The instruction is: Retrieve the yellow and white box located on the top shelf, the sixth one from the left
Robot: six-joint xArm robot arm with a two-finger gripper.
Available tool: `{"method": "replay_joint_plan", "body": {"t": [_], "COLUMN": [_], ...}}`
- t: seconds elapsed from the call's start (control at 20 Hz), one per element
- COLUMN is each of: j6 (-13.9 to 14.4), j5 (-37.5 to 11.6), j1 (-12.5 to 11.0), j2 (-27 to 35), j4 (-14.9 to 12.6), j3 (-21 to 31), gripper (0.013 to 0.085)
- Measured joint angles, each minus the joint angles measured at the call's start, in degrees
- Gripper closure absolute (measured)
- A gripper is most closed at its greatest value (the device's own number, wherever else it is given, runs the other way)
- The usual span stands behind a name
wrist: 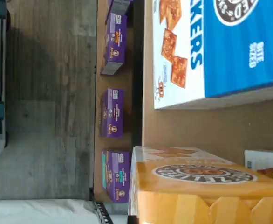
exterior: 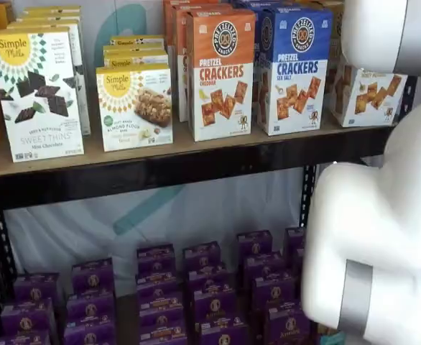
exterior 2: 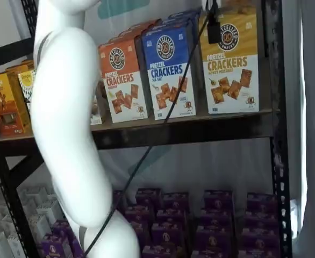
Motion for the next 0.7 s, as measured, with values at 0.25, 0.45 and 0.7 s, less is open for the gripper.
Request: {"method": "replay_joint_plan", "body": {"t": [0.25,0.45,0.7], "j6": [-0.46,-1.31,-2.15], "j5": [2.68,3.59,6.02], "j1": [-0.91,-1.62,-2.43], "j2": [-2.02,-5.07,-9.03], "j4": [0.08,-0.6,-1.42], "j3": [0.92,3.47,6.67], "gripper": [0.037,0.037,0.037]}}
